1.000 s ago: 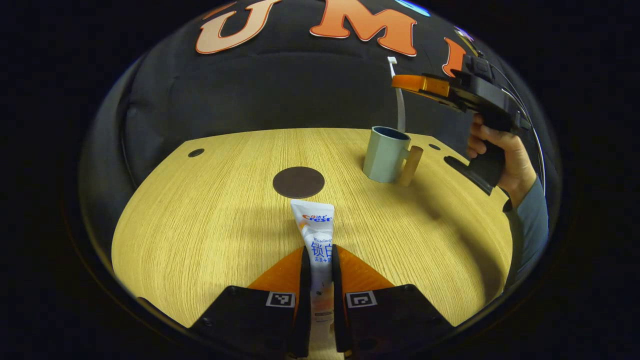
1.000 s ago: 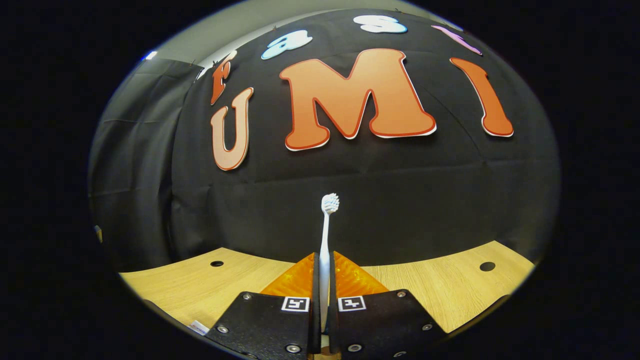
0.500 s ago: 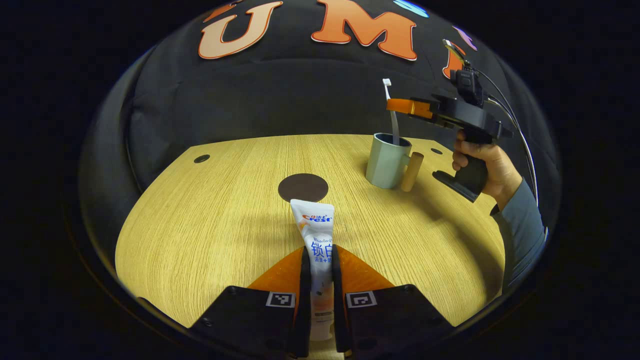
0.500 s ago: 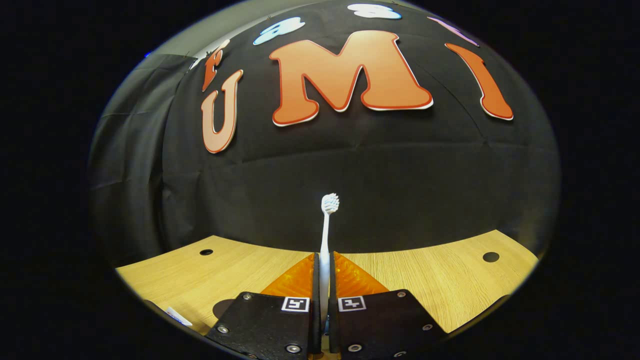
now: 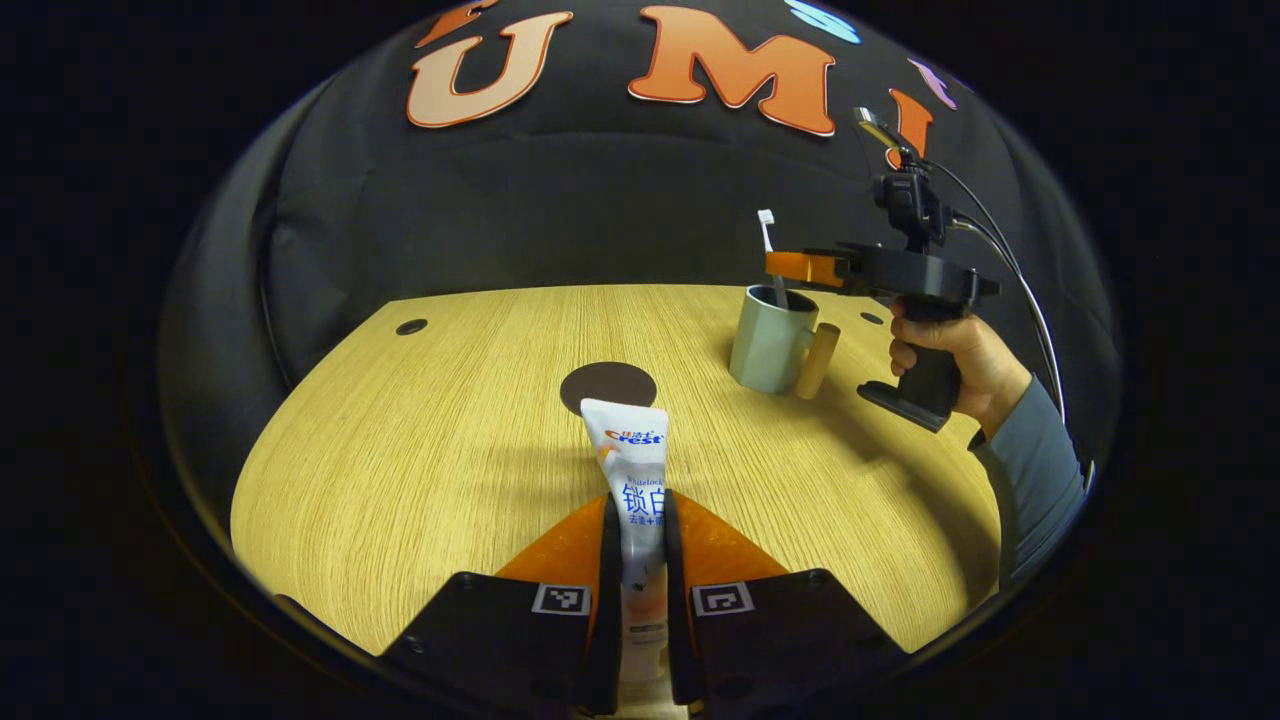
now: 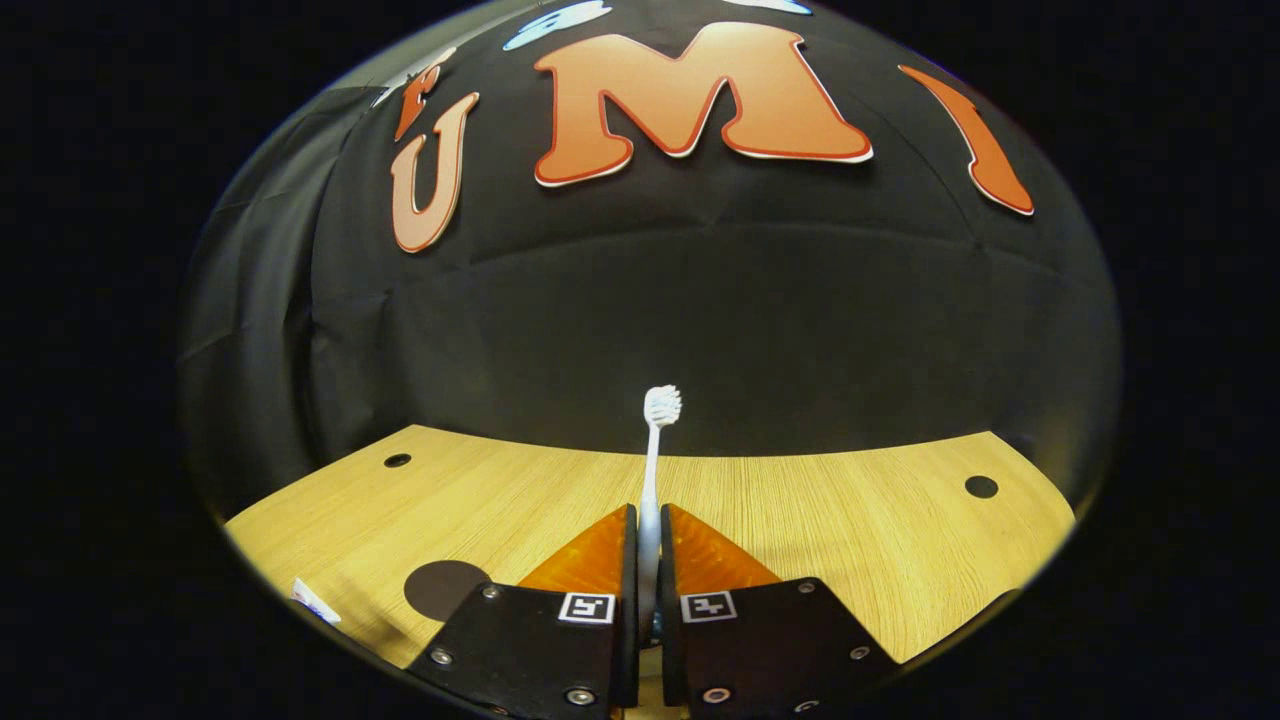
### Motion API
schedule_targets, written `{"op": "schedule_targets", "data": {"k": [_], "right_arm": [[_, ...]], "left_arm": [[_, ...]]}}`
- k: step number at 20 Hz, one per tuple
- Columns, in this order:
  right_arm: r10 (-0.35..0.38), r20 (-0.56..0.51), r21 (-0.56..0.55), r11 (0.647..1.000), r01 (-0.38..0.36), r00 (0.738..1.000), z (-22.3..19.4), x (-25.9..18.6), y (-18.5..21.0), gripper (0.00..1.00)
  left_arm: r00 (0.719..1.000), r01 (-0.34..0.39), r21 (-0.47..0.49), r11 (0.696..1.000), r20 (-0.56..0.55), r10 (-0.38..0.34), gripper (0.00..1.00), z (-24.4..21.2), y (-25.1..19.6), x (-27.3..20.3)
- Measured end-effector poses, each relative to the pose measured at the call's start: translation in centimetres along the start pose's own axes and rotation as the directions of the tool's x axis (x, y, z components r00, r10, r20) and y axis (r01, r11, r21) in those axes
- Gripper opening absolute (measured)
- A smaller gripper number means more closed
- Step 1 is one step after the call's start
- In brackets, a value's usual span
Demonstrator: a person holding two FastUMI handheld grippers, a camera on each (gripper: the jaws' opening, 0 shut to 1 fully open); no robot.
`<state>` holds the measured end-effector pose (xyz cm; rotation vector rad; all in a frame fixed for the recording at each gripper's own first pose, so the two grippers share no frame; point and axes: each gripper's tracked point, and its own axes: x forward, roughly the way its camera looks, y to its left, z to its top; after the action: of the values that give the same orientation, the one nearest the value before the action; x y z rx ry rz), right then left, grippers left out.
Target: Put the toothbrush and toothpaste on the desktop into the cup, then pick up the cup and place it on the coaster on the desktop.
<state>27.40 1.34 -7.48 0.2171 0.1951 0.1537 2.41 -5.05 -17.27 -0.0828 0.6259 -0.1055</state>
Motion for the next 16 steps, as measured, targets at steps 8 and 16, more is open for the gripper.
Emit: {"op": "schedule_targets", "data": {"k": [8,16], "right_arm": [[0.056,-0.05,0.021,0.998,-0.055,0.997,-0.6,-5.4,0.2,0.65],[0.037,0.041,0.026,0.999,-0.038,0.998,0.4,-15.5,-3.3,0.97]], "left_arm": [[0.994,0.057,0.003,0.998,0.095,-0.057,0.23,3.3,-1.0,3.3],[0.885,0.175,0.023,0.984,0.433,-0.168,0.23,18.3,-7.3,5.4]]}}
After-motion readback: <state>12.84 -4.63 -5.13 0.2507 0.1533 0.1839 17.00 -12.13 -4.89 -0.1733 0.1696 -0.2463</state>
